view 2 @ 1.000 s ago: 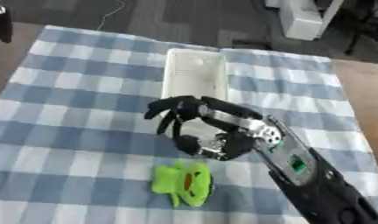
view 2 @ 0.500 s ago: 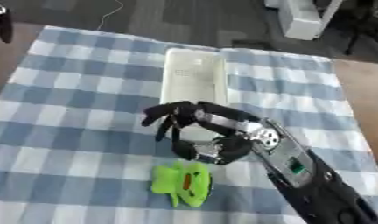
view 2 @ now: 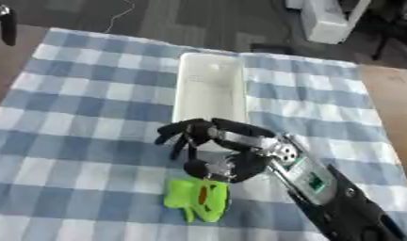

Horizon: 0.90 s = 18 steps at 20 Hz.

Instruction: Pick up objects on the table and place them in the box.

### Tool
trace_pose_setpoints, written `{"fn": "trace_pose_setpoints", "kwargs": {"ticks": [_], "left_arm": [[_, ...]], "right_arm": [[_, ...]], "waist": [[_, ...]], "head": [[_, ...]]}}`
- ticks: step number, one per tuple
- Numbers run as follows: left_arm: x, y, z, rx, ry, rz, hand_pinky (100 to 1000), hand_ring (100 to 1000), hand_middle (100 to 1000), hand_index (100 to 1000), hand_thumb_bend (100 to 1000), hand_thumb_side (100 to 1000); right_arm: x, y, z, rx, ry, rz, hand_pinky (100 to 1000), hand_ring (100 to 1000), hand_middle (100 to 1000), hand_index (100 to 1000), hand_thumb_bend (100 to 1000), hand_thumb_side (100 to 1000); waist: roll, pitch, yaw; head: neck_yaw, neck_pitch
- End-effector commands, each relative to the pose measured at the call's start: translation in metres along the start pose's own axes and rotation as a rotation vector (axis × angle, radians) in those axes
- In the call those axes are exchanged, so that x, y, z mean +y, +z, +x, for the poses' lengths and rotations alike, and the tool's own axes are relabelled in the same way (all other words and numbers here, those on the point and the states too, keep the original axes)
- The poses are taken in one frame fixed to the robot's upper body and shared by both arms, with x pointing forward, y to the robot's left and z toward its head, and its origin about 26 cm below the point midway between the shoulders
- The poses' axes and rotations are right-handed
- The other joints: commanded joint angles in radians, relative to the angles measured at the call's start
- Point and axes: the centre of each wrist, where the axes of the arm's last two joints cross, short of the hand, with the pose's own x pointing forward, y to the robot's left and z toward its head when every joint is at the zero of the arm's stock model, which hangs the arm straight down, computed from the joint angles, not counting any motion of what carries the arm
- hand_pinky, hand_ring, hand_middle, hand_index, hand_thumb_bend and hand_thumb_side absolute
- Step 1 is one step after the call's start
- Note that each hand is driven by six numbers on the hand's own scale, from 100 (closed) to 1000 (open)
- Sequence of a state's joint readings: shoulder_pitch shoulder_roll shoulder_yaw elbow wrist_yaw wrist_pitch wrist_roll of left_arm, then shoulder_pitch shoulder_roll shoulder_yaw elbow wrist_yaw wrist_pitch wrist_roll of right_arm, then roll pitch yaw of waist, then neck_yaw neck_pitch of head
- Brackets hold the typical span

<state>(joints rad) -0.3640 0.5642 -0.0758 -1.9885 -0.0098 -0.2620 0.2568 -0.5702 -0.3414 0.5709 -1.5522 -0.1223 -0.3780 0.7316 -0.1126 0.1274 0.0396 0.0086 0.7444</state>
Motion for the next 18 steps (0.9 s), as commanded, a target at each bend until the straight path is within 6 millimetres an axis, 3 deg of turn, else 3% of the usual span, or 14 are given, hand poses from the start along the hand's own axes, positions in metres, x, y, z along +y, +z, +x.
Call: {"fn": "trace_pose_setpoints", "kwargs": {"ticks": [1, 7, 18], "left_arm": [[0.003, -0.004, 0.004, -0.02, -0.011, -0.004, 137, 757, 863, 822, 260, 992], [0.004, -0.003, 0.004, -0.019, -0.015, -0.003, 142, 758, 863, 822, 258, 992], [0.004, -0.004, 0.004, -0.022, -0.013, -0.003, 148, 757, 863, 822, 259, 992]], "right_arm": [[-0.005, -0.002, 0.004, -0.115, 0.138, 0.187, 500, 722, 873, 1000, 307, 775], [0.001, -0.007, 0.002, -0.078, 0.066, 0.183, 560, 751, 891, 1000, 308, 825], [0.004, -0.015, 0.008, -0.047, 0.034, 0.218, 532, 754, 902, 1000, 310, 785]], "waist": [[0.007, -0.017, 0.001], [0.006, -0.018, 0.0], [0.005, -0.021, 0.002]], "head": [[0.006, 0.006], [0.012, 0.007], [0.013, 0.003]]}}
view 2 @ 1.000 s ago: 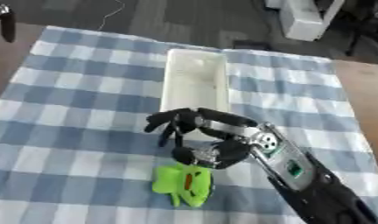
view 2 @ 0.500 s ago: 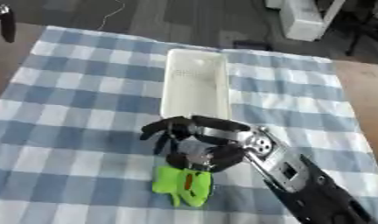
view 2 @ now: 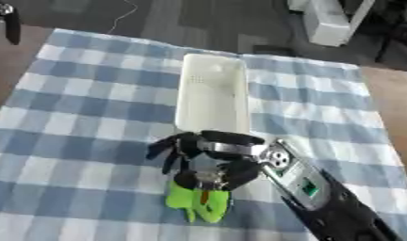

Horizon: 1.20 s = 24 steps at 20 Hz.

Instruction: Pick up objects on the table and place them in the box.

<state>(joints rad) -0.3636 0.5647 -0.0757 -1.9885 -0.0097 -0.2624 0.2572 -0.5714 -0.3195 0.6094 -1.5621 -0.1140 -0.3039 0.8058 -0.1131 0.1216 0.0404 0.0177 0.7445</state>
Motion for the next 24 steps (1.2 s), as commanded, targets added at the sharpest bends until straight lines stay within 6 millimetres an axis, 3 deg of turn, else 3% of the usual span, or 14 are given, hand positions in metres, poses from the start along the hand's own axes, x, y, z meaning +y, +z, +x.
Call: {"fn": "trace_pose_setpoints", "kwargs": {"ticks": [1, 12, 15, 19, 24], "left_arm": [[0.004, -0.004, 0.004, -0.022, -0.013, -0.003, 149, 757, 863, 822, 259, 992], [0.004, -0.004, 0.004, -0.023, -0.015, -0.001, 150, 756, 862, 821, 262, 992], [0.004, -0.004, 0.004, -0.023, -0.017, 0.0, 150, 756, 862, 821, 262, 992], [0.005, -0.003, 0.004, -0.02, -0.022, 0.002, 148, 756, 862, 821, 262, 991], [0.005, -0.003, 0.003, -0.019, -0.025, 0.003, 146, 756, 862, 821, 262, 991]], "right_arm": [[-0.004, 0.0, 0.005, -0.061, 0.088, 0.11, 529, 755, 904, 1000, 309, 782], [0.001, 0.005, -0.002, -0.012, 0.019, 0.102, 535, 772, 915, 1000, 312, 716], [-0.002, 0.01, -0.002, -0.011, 0.067, 0.102, 546, 772, 910, 1000, 308, 717], [-0.018, 0.027, 0.006, -0.031, 0.261, 0.086, 570, 767, 890, 1000, 289, 690], [-0.015, 0.038, -0.011, -0.003, 0.29, 0.09, 560, 767, 894, 1000, 289, 696]], "waist": [[0.006, -0.015, 0.001], [0.005, -0.015, 0.003], [0.005, -0.015, 0.001], [0.005, -0.015, -0.004], [0.005, -0.014, -0.005]], "head": [[0.004, 0.003], [0.003, 0.004], [0.003, 0.004], [0.006, 0.005], [0.008, 0.007]]}}
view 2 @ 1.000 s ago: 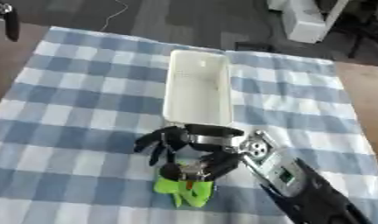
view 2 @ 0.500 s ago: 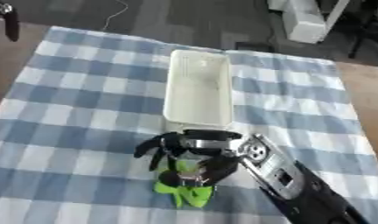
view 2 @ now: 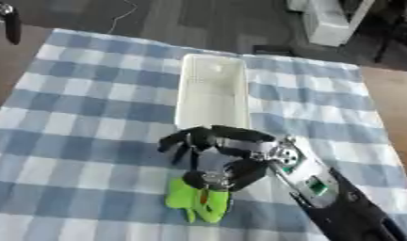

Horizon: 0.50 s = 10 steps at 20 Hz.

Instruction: Pick up objects on the table and place them in the box.

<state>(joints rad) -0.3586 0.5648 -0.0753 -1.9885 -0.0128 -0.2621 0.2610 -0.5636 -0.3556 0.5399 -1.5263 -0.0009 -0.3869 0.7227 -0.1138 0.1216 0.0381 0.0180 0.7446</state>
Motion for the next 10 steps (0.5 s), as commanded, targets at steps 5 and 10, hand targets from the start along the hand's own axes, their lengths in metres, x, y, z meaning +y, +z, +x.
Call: {"fn": "trace_pose_setpoints", "kwargs": {"ticks": [5, 10], "left_arm": [[0.005, -0.005, 0.004, -0.024, -0.024, 0.003, 151, 756, 862, 821, 261, 993], [0.005, -0.005, 0.004, -0.024, -0.024, 0.005, 149, 755, 861, 821, 261, 991]], "right_arm": [[0.001, 0.012, -0.016, -0.084, 0.116, 0.15, 554, 764, 893, 1000, 234, 750], [0.002, 0.013, -0.018, -0.076, 0.138, 0.135, 556, 762, 889, 1000, 254, 720]], "waist": [[0.006, -0.014, -0.003], [0.005, -0.013, -0.002]], "head": [[0.008, 0.007], [0.008, 0.007]]}}
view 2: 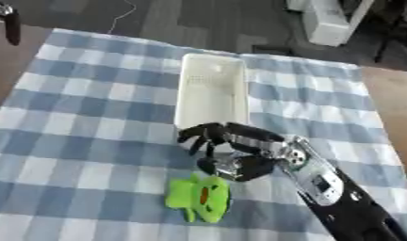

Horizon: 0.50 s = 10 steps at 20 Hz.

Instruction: Pick up objects on the table and place them in the box.

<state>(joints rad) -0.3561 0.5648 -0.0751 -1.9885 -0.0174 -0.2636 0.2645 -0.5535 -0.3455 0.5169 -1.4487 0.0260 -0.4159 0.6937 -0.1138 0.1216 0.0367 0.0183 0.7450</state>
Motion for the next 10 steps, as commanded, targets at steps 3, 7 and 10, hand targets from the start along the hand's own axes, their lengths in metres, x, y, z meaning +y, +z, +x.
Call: {"fn": "trace_pose_setpoints", "kwargs": {"ticks": [3, 7, 10], "left_arm": [[0.0053, -0.0056, 0.0043, -0.025, -0.02, 0.002, 150, 755, 861, 821, 262, 991], [0.0054, -0.0059, 0.0044, -0.026, -0.02, 0.004, 153, 755, 861, 821, 262, 992], [0.0055, -0.006, 0.0044, -0.027, -0.02, 0.004, 156, 755, 861, 820, 263, 992]], "right_arm": [[-0.0028, 0.0008, -0.0008, -0.127, 0.167, 0.187, 556, 762, 889, 1000, 257, 714], [-0.0003, -0.0001, -0.0031, -0.124, 0.169, 0.196, 556, 762, 890, 1000, 267, 707], [0.0017, -0.0012, -0.0033, -0.124, 0.171, 0.201, 563, 766, 896, 1000, 285, 707]], "waist": [[0.005, -0.013, 0.0], [0.005, -0.014, 0.001], [0.005, -0.014, 0.0]], "head": [[0.008, 0.006], [0.008, 0.005], [0.008, 0.004]]}}
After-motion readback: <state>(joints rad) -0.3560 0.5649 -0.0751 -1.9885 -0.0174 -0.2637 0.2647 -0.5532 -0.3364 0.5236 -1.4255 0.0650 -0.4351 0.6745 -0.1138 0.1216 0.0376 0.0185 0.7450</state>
